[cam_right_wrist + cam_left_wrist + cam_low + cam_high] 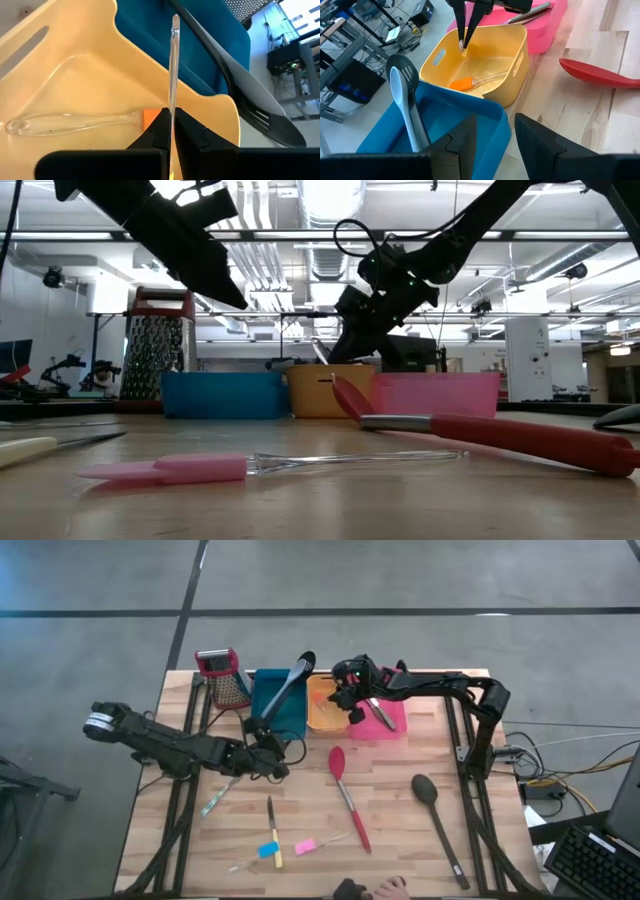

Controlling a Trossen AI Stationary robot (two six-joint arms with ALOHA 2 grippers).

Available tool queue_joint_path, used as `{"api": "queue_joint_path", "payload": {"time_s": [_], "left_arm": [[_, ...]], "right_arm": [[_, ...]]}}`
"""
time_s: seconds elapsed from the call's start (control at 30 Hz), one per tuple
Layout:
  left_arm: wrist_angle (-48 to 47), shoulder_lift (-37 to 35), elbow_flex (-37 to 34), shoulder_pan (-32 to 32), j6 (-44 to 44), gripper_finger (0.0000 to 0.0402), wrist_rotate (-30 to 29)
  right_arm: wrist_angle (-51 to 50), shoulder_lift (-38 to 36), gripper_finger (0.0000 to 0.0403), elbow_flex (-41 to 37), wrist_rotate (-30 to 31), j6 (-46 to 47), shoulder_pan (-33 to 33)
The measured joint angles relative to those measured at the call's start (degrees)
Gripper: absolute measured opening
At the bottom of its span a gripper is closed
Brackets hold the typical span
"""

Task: Pick & Place Kitchen Items
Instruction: Put the yellow spatula into the yellow bin

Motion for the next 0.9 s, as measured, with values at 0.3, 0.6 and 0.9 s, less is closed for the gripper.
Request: {"api": "queue_joint_path", "payload": {"time_s": [0.3,0.6,0.9], "left_arm": [[0.0,0.0,0.0,0.0,0.0,0.0138,1.1],[0.0,0.0,-0.1,0.0,0.0,0.0138,3.6],[0.0,0.0,-0.1,0.0,0.4,0.0138,3.7]], "right_arm": [[-1.1,0.0,0.0008,0.0,0.0,0.0,0.1],[-2.4,0.0,0.0008,0.0,0.0,0.4,0.1],[-10.2,0.0,0.0009,0.0,-0.1,0.0,0.5]]}}
